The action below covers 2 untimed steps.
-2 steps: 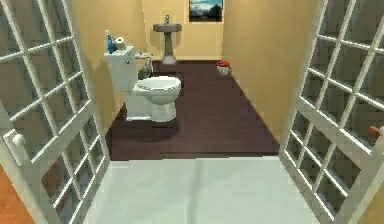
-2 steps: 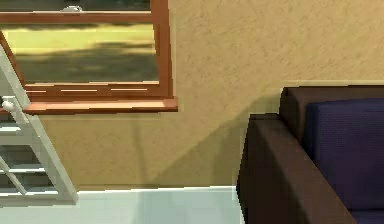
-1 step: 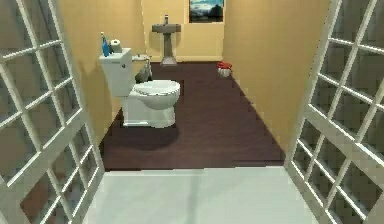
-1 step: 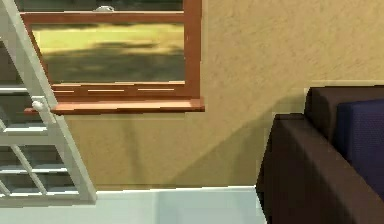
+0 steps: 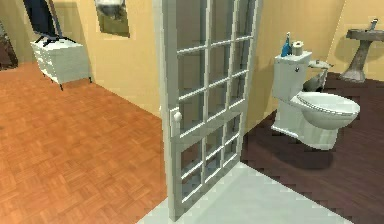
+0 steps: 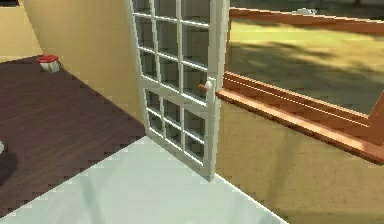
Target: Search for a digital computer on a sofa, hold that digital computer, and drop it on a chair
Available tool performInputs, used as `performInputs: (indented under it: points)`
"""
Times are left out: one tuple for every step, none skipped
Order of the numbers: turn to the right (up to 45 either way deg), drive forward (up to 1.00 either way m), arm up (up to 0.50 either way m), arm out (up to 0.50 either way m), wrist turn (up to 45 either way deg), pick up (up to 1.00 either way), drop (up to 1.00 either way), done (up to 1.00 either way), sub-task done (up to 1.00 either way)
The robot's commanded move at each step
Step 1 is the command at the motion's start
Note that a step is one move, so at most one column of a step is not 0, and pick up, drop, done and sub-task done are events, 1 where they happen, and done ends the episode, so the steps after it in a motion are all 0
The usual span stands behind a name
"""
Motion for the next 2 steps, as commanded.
performInputs:
  points:
    - [-3.0,0.0,0.0,0.0,0.0,0.0,0.0,0.0,0.0]
    - [0.0,0.2,0.0,0.0,0.0,0.0,0.0,0.0,0.0]
